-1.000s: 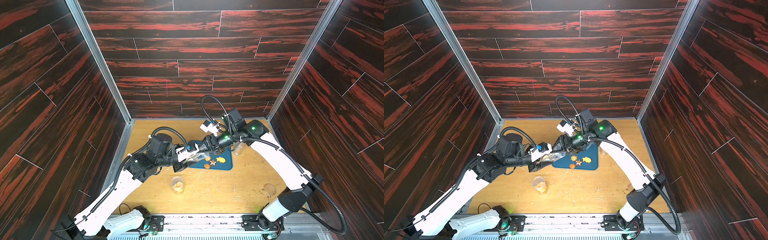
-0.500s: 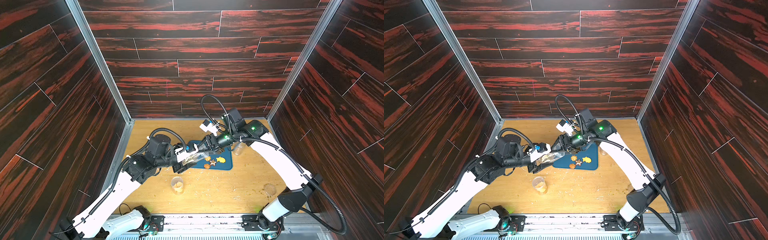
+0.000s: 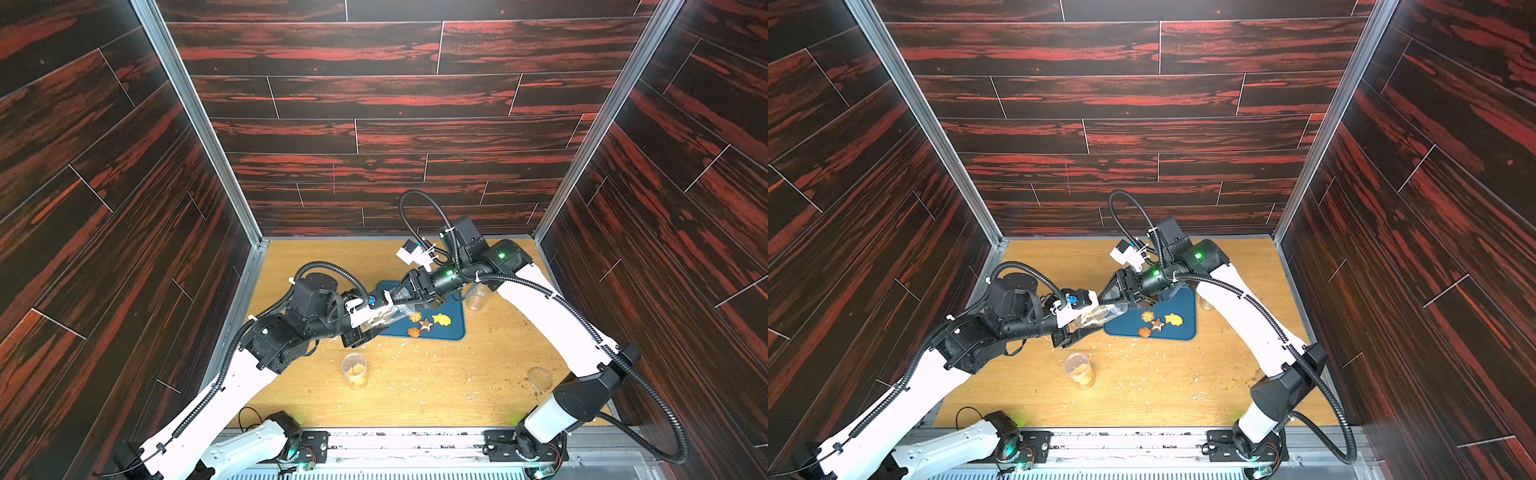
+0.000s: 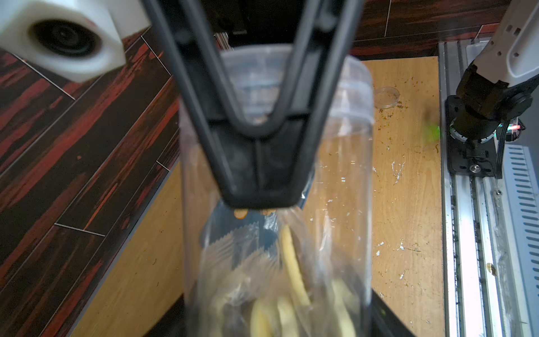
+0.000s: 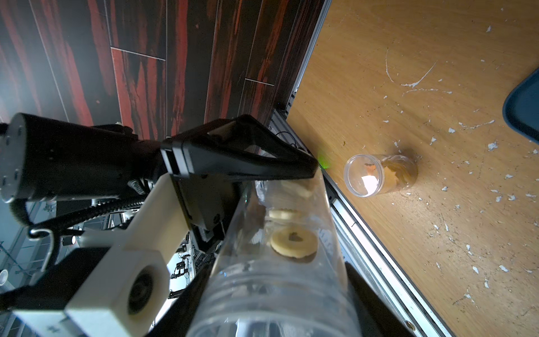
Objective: Pour the cookies out of the jar
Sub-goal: Pick up the jar from the center of the board.
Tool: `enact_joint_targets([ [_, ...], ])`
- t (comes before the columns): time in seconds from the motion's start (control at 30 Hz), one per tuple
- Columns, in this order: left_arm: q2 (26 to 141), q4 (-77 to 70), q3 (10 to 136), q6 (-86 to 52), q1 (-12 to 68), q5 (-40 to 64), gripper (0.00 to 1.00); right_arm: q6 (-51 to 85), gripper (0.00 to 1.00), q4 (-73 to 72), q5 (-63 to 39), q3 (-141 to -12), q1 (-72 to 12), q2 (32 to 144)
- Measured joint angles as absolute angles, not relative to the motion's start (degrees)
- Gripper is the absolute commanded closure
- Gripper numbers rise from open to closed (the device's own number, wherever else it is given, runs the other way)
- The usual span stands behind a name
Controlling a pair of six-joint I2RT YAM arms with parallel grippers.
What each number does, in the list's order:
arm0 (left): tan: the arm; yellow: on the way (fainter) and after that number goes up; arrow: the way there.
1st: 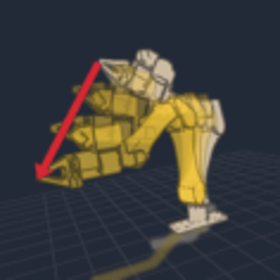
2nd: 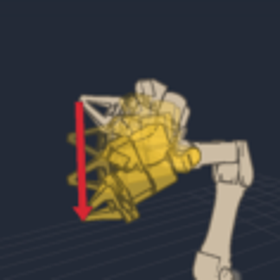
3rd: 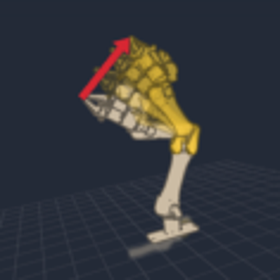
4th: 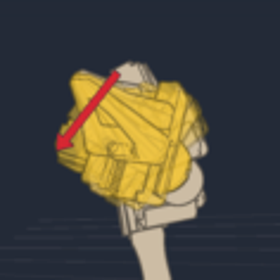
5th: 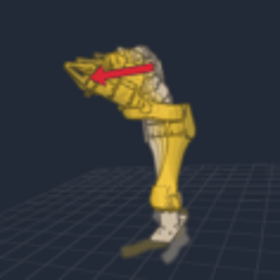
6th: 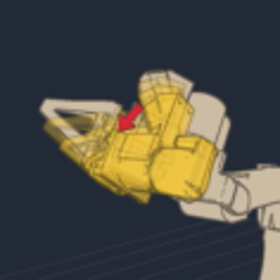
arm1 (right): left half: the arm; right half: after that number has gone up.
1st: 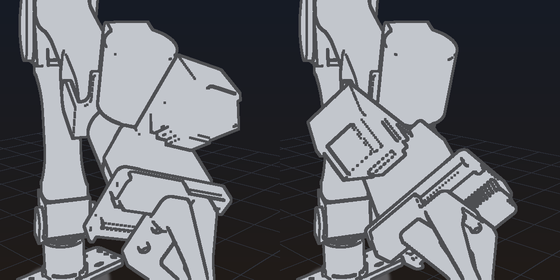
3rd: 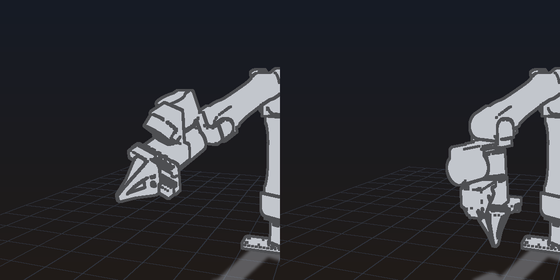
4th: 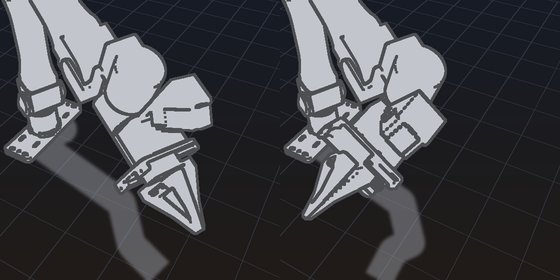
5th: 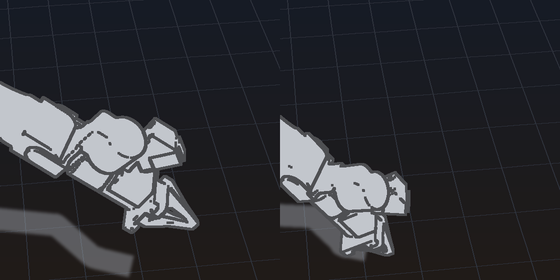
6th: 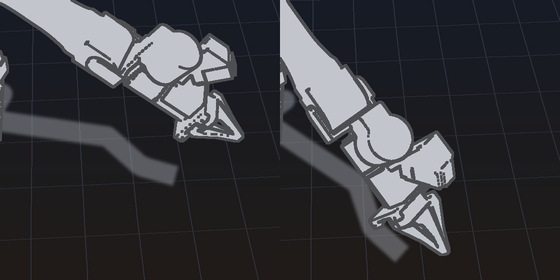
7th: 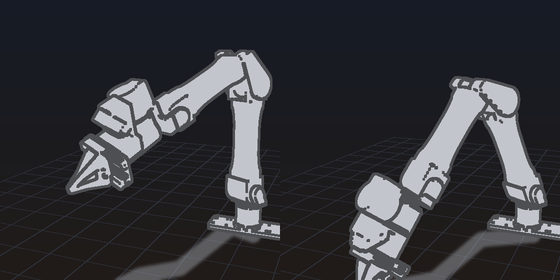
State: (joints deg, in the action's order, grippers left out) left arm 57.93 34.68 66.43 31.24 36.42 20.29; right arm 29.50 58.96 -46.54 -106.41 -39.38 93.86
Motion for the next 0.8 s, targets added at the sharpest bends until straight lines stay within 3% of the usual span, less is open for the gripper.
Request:
enact_joint_targets([
  [0.1, 58.0, 34.7, 66.4, 31.2, 36.4, 20.3, 0.46, 29.5, 0.38, 58.9, -46.6, -106.4, -39.4, 93.9],
  [0.4, 58.0, 34.7, 66.4, 31.1, 36.4, 20.3, 0.54, 29.3, 0.27, 59.3, -46.5, -106.4, -39.2, 94.0],
  [0.8, 58.0, 36.5, 66.4, 31.0, 36.2, 18.5, 0.57, 29.7, 0.20, 60.2, -46.9, -106.4, -37.3, 94.0],
])
